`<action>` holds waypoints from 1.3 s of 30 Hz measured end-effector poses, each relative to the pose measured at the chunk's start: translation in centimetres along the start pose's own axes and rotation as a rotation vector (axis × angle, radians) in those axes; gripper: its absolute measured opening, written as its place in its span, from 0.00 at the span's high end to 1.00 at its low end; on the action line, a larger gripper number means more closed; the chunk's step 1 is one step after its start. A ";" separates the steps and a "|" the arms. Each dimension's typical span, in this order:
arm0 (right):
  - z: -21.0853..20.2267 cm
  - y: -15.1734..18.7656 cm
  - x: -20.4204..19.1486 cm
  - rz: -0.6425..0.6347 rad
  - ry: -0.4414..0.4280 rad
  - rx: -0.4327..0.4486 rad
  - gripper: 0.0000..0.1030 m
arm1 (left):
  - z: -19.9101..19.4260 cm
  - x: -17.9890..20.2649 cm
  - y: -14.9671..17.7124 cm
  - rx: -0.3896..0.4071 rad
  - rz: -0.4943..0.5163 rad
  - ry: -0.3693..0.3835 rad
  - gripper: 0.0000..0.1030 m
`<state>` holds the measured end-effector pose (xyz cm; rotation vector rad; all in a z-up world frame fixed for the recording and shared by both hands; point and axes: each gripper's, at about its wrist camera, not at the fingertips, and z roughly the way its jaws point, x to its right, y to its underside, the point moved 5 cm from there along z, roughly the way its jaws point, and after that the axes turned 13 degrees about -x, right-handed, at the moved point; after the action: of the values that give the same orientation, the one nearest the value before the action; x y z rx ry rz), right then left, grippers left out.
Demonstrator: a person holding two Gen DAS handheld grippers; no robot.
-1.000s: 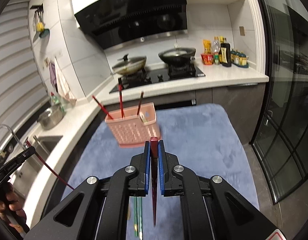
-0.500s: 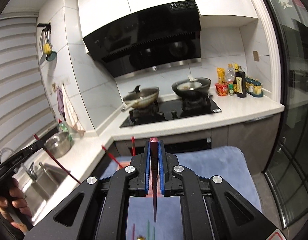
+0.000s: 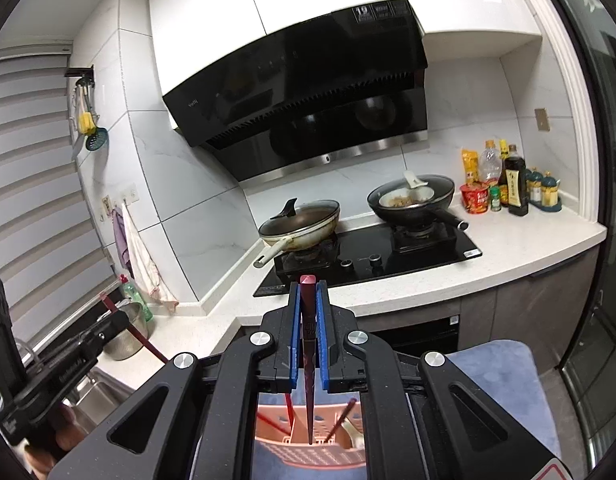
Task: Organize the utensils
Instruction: 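Lift and carry both held red chopsticks over the pink holder, then open both tools to drop the red chopsticks into the pink holder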
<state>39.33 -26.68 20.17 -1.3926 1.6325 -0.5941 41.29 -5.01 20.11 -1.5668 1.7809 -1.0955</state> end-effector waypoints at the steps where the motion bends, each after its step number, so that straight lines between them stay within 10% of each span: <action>1: 0.8 0.1 0.0 0.003 0.000 -0.011 0.93 | 0.5 0.0 0.2 -0.008 -0.001 -0.002 0.93; 19: 9.1 4.5 2.3 0.024 0.049 -0.187 0.93 | 7.3 -1.9 4.1 -0.155 -0.041 -0.018 0.93; 39: 5.6 5.2 1.2 -0.011 0.058 -0.168 0.87 | 4.2 -1.9 4.7 -0.146 -0.053 -0.030 0.90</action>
<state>41.41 -25.46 12.78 -1.5189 1.7555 -0.5174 42.46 -4.11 13.70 -1.7152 1.8452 -0.9796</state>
